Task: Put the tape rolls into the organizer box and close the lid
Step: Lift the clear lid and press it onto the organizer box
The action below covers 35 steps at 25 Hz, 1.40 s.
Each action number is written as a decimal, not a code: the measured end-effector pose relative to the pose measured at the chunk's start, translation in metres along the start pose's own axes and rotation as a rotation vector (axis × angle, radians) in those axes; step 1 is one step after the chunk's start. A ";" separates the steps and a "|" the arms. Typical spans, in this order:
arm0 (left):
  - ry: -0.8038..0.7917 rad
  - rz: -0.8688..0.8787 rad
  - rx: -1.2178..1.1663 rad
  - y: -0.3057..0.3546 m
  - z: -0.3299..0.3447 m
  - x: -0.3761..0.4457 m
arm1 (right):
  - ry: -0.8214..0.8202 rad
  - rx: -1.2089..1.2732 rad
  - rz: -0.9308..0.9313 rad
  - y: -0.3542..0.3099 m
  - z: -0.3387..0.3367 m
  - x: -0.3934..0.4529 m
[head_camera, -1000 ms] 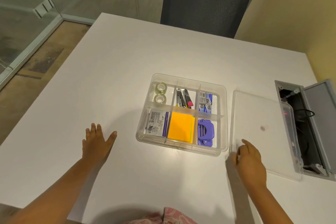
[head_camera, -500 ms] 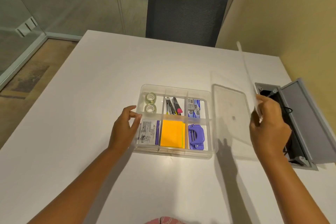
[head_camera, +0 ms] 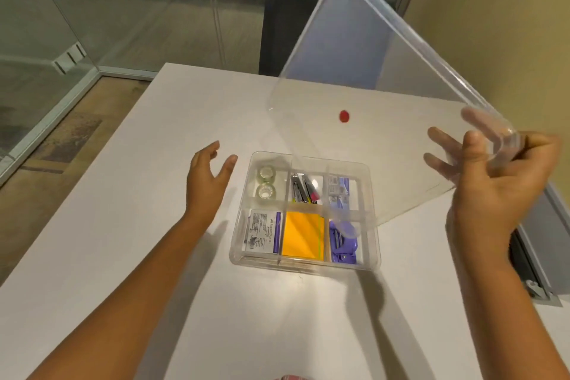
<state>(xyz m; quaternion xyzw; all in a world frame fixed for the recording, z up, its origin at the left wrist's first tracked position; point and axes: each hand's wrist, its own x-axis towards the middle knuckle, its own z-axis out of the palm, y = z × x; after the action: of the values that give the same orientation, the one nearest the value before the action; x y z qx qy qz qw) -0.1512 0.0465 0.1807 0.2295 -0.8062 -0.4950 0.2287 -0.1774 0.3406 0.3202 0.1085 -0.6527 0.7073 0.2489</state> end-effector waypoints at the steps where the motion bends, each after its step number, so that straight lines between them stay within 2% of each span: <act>1: 0.011 -0.034 -0.006 -0.001 -0.003 0.002 | 0.007 0.047 0.080 0.002 -0.001 0.007; 4: 0.015 -0.168 -0.090 0.000 -0.011 0.002 | -0.017 0.123 0.329 0.029 -0.005 0.022; 5: -0.039 -0.223 -0.179 0.001 -0.015 0.003 | -0.052 0.135 0.409 0.042 -0.006 0.024; 7: -0.254 -0.314 -0.308 0.002 -0.021 0.002 | -0.123 0.139 0.550 0.067 -0.007 0.027; 8: -0.341 -0.317 -0.292 0.001 -0.021 -0.001 | -0.145 0.136 0.606 0.077 -0.006 0.028; 9: -0.359 -0.311 -0.245 -0.002 -0.019 -0.004 | -0.155 0.132 0.651 0.086 -0.004 0.029; 10: -0.312 -0.310 -0.204 -0.004 -0.015 -0.007 | -0.158 0.116 0.681 0.093 -0.002 0.030; 12: -0.182 -0.335 -0.165 -0.010 -0.006 -0.012 | -0.143 -0.017 0.668 0.105 0.002 0.031; 14: -0.130 -0.371 -0.172 -0.016 0.003 -0.016 | -0.141 -0.245 0.602 0.121 0.003 0.027; 16: -0.085 -0.413 -0.184 -0.020 0.012 -0.018 | -0.205 -0.454 0.539 0.142 -0.002 0.013; 18: -0.088 -0.440 -0.159 -0.025 0.021 -0.017 | -0.290 -0.641 0.513 0.164 -0.011 -0.006; 20: -0.164 -0.435 -0.076 -0.032 0.030 -0.015 | -0.325 -0.777 0.518 0.182 -0.019 -0.020; 22: -0.223 -0.380 0.052 -0.037 0.038 -0.012 | -0.341 -0.834 0.561 0.193 -0.024 -0.024; 25: -0.214 -0.283 0.239 -0.042 0.051 -0.008 | -0.375 -0.897 0.627 0.208 -0.027 -0.020; 30: -0.088 -0.303 0.271 -0.045 0.066 -0.007 | -0.376 -0.944 0.638 0.225 -0.029 -0.014; 35: -0.035 -0.317 0.268 -0.055 0.062 -0.015 | -0.385 -0.945 0.633 0.232 -0.031 -0.022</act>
<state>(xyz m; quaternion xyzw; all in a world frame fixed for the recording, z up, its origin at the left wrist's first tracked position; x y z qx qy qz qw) -0.1687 0.0764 0.1037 0.3733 -0.8226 -0.4169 0.1013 -0.2679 0.3608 0.1041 -0.0874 -0.9305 0.3478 -0.0750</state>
